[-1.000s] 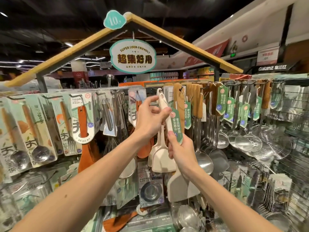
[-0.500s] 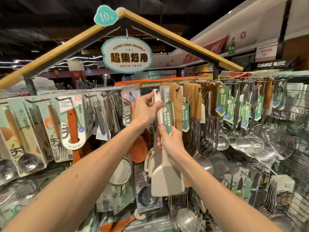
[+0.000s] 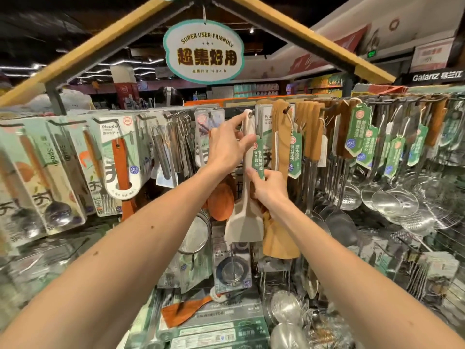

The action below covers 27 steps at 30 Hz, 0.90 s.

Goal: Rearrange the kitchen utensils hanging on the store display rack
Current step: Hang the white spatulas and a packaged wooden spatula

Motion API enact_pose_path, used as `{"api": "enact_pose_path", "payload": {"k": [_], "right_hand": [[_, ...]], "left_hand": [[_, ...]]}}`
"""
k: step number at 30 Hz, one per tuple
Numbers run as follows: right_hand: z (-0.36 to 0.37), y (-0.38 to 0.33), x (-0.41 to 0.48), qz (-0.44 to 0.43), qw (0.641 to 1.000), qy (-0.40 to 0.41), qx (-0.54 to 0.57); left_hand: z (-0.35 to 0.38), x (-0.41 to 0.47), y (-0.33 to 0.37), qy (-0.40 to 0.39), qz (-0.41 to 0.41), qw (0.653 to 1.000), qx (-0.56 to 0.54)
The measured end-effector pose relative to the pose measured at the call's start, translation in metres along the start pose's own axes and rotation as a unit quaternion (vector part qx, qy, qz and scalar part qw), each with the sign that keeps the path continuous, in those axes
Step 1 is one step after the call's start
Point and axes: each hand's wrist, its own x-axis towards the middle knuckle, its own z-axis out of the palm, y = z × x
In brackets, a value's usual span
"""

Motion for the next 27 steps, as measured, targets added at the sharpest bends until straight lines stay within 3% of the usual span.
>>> {"api": "enact_pose_path", "payload": {"k": [6,9,12,19,24,27], "right_hand": [[-0.020,0.023,-0.039,-0.044,0.987,-0.035,-0.151],[-0.025,0.035,-0.072,-0.072,0.983,-0.043,-0.165],[-0.016,0.057,-0.123,-0.070,0.980,-0.119,-0.144],[0.060,0.158,-0.233,0.101,0.945,-0.300,-0.084],[0.141,0.204,-0.275,0.196,0.907,-0.370,-0.051],[0.195,0.218,-0.291,0.244,0.879,-0.406,-0.050]], "left_hand": [[-0.024,-0.039,-0.003,-0.063,-0.011,0.995,0.073],[-0.043,-0.073,-0.015,-0.087,-0.015,0.990,0.113],[-0.067,-0.121,-0.036,-0.136,-0.041,0.979,0.149],[-0.122,-0.292,-0.133,-0.343,-0.175,0.902,0.193],[-0.144,-0.384,-0.218,-0.354,-0.328,0.860,0.164],[-0.160,-0.413,-0.261,-0.347,-0.368,0.847,0.161]]}}
